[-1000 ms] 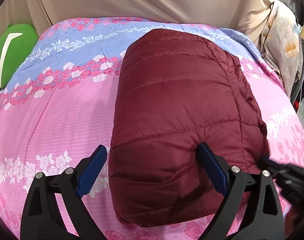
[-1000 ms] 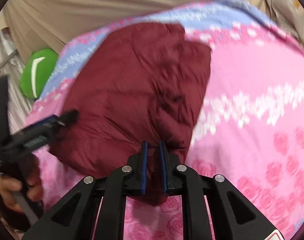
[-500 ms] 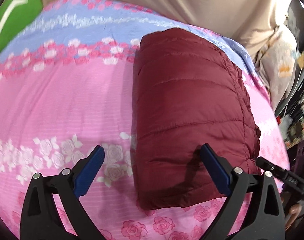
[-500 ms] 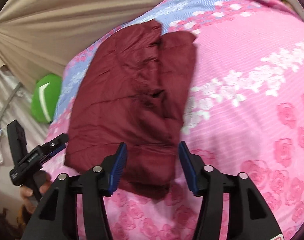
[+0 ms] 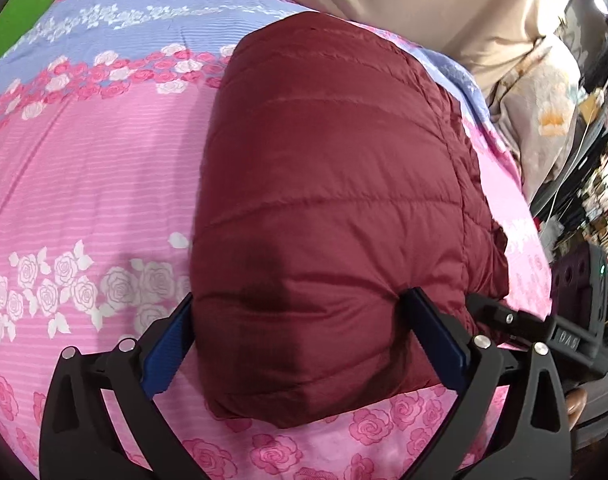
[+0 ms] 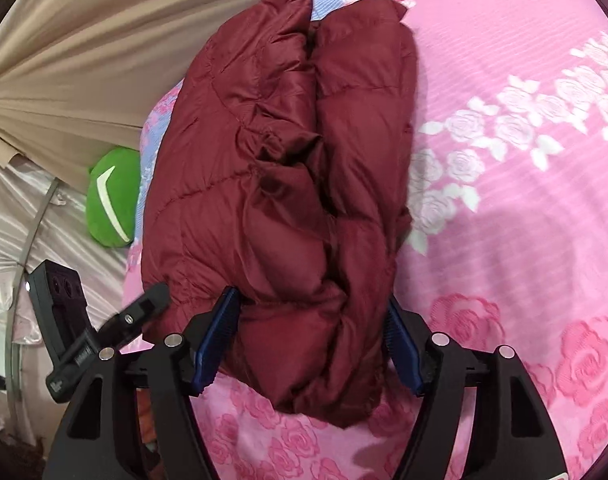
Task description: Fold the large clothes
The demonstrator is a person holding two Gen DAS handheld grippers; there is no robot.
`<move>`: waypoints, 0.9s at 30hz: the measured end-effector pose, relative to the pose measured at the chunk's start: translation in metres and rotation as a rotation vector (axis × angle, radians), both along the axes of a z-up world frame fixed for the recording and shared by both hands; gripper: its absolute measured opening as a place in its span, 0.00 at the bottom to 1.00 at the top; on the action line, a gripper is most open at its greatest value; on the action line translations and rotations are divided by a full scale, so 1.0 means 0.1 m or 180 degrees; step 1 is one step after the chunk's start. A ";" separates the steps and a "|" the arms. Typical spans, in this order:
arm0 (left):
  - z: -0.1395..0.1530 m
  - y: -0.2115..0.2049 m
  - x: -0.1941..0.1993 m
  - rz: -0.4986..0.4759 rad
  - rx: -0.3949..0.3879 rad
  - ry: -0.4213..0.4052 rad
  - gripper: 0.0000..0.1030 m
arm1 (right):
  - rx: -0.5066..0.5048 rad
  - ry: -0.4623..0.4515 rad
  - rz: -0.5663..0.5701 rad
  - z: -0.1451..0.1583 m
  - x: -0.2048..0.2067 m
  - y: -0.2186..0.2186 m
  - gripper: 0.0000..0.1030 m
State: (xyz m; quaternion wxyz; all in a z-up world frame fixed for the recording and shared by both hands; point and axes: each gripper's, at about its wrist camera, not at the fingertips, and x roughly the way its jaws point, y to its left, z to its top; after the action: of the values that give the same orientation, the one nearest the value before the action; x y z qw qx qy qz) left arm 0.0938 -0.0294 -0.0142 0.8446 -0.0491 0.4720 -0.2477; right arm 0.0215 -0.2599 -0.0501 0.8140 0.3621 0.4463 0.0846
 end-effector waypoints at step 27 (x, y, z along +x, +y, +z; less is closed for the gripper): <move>0.32 -0.11 0.07 0.0167 0.0152 -0.0342 0.94 | -0.0235 -0.0230 0.0025 0.26 0.28 -0.39 0.68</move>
State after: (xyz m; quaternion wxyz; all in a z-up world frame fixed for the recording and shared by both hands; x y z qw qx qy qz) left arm 0.1007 -0.0400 0.0181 0.8759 -0.0280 0.4304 -0.2165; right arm 0.0495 -0.2988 -0.0236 0.8420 0.3268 0.4209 0.0842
